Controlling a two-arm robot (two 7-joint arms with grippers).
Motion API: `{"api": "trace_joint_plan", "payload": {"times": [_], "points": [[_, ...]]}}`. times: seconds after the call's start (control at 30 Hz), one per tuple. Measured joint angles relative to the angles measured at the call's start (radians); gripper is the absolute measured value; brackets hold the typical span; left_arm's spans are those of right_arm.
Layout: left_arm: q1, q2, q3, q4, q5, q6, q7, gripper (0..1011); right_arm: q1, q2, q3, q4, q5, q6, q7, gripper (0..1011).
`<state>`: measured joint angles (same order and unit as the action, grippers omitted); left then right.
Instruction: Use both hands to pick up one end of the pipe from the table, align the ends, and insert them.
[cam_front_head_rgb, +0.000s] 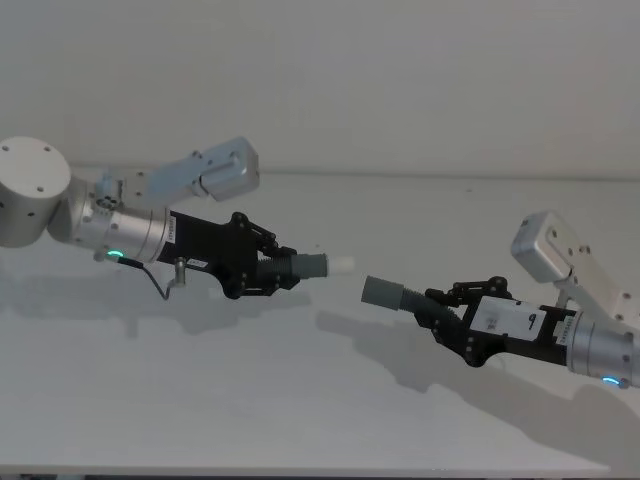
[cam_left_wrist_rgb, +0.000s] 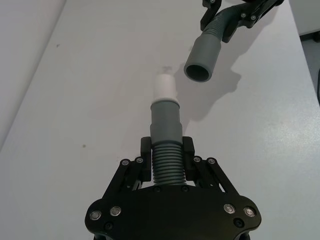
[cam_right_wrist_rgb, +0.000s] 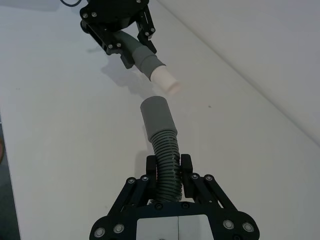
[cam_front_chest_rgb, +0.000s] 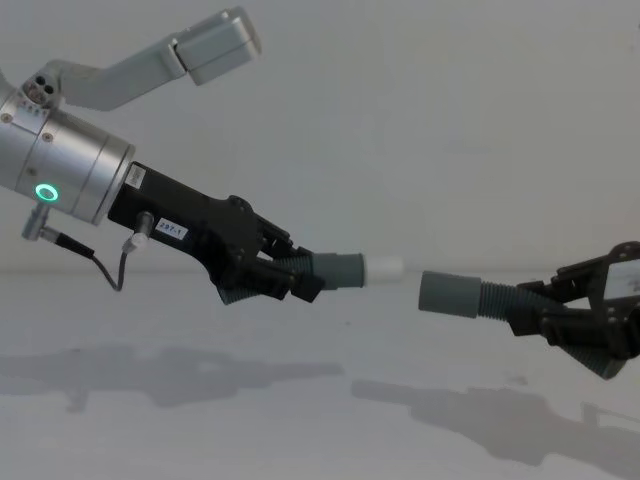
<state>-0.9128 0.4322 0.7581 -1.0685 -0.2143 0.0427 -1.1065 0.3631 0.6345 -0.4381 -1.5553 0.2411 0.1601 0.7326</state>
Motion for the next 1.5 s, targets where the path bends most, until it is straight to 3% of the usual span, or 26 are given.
{"api": "trace_joint_plan", "payload": {"times": [1.5], "points": [[-0.029, -0.01, 0.048, 0.019, -0.019, -0.019, -0.012, 344, 0.042, 0.006, -0.041, 0.031, 0.018, -0.003, -0.024, 283]]}}
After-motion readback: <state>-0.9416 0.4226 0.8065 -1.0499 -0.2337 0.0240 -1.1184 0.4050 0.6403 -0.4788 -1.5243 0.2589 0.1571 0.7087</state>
